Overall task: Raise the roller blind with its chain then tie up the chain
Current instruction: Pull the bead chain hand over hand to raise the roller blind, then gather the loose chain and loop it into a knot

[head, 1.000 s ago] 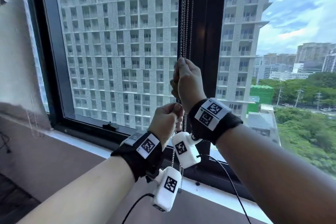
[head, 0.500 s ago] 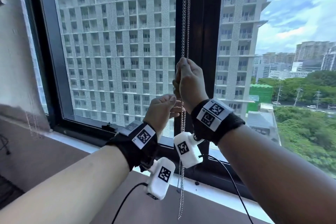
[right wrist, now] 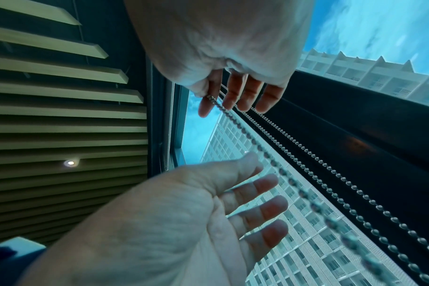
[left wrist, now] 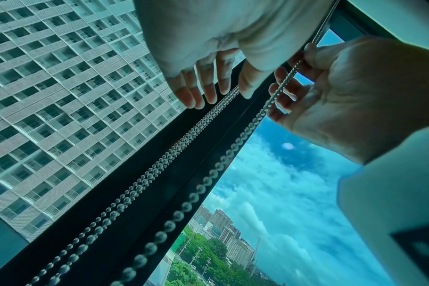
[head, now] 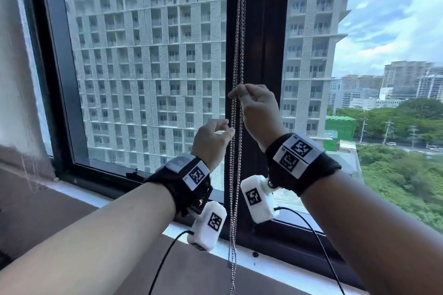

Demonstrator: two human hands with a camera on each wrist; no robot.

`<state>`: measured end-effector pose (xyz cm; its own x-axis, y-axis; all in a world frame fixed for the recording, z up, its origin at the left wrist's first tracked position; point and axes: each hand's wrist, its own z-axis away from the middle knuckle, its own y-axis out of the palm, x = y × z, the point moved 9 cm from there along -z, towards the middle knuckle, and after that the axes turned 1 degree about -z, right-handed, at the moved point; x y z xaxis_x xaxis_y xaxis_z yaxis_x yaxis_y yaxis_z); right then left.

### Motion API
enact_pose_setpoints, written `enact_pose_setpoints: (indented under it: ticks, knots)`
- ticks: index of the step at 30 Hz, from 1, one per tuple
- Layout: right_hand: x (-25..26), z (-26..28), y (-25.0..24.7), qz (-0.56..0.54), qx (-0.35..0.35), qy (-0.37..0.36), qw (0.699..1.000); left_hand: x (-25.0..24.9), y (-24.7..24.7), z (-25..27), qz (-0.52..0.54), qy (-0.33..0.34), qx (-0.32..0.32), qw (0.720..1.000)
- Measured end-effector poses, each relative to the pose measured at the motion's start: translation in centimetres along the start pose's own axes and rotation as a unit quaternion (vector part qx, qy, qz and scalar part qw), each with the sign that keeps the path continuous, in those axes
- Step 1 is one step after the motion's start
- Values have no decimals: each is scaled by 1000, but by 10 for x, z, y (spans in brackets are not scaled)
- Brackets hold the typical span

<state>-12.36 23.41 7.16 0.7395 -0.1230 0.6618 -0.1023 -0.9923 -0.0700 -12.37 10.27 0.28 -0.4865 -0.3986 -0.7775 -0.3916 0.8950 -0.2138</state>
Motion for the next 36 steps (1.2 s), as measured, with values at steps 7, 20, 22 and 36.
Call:
enact_pose_setpoints:
  ticks: [7, 20, 22, 36]
  knots:
    - [-13, -8, -4, -21, 0, 10, 1000, 4, 11, -13, -11, 5, 7, 1000]
    - [-26, -19, 3, -28, 23, 28, 999, 9, 8, -38, -55, 8, -66, 996]
    - [-28, -20, 5, -40, 28, 37, 998, 12, 4, -43, -64, -4, -75, 995]
    - [-44, -31, 7, -45, 22, 37, 998, 16, 38, -51, -20, 5, 33, 999]
